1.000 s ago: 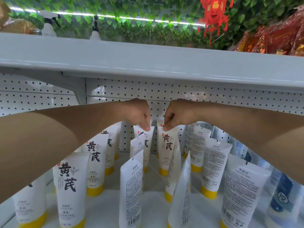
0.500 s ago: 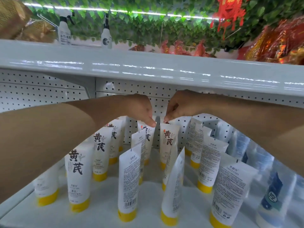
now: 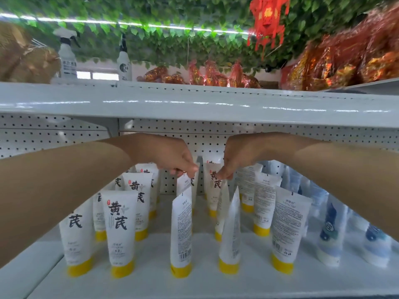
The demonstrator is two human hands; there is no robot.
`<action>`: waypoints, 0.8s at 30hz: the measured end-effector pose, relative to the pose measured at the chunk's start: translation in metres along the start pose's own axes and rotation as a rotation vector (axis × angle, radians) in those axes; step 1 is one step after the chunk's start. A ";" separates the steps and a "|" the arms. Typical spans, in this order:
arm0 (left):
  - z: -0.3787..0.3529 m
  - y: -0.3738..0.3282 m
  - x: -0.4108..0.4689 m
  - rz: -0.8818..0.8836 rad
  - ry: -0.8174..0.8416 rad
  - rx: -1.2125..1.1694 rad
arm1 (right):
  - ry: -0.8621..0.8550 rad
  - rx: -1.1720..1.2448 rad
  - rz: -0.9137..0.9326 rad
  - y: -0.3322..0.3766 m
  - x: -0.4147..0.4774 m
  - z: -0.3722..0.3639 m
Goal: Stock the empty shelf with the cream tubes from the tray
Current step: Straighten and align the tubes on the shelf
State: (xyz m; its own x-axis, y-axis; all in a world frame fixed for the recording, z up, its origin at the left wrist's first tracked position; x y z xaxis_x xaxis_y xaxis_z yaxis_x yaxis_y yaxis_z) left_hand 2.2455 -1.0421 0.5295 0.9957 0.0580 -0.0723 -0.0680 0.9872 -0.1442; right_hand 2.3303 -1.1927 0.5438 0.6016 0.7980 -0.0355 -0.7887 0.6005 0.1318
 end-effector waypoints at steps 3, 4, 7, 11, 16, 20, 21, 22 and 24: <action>0.001 0.003 0.000 0.032 0.027 -0.096 | -0.011 0.009 -0.014 0.005 0.000 -0.003; 0.001 0.004 0.000 0.021 0.038 -0.092 | -0.016 0.013 -0.017 0.006 0.000 -0.004; 0.001 0.002 -0.001 -0.024 -0.011 -0.020 | -0.038 -0.010 -0.018 0.008 0.000 -0.004; -0.001 -0.007 0.000 -0.039 -0.126 0.062 | -0.049 -0.033 0.023 0.011 -0.006 -0.005; -0.002 -0.017 0.000 -0.010 -0.171 0.134 | -0.093 -0.053 0.076 0.006 -0.007 -0.003; -0.003 -0.026 0.000 0.001 -0.192 0.208 | -0.110 -0.061 0.106 0.002 -0.007 -0.003; -0.003 -0.026 -0.001 0.004 -0.195 0.209 | -0.112 -0.059 0.110 0.002 -0.006 -0.003; -0.003 -0.027 -0.002 0.004 -0.199 0.208 | -0.112 -0.060 0.112 0.001 -0.006 -0.003; -0.003 -0.026 -0.002 -0.003 -0.209 0.209 | -0.104 -0.056 0.113 0.001 -0.005 -0.003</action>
State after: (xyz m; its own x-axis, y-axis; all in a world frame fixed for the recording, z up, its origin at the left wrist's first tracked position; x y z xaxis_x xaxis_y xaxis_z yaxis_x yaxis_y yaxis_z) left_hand 2.2452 -1.0681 0.5303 0.9887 0.0629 0.1362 -0.0721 0.9954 0.0636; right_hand 2.3262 -1.1964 0.5407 0.5159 0.8530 0.0795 -0.8564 0.5111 0.0737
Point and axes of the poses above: each hand's wrist, its own x-axis towards the middle knuckle, its own z-axis out of the back of the hand, y = z × x, the point moved 4 cm from there along x, towards the middle knuckle, and after that the axes turned 5 degrees about x, right-handed, at the moved point
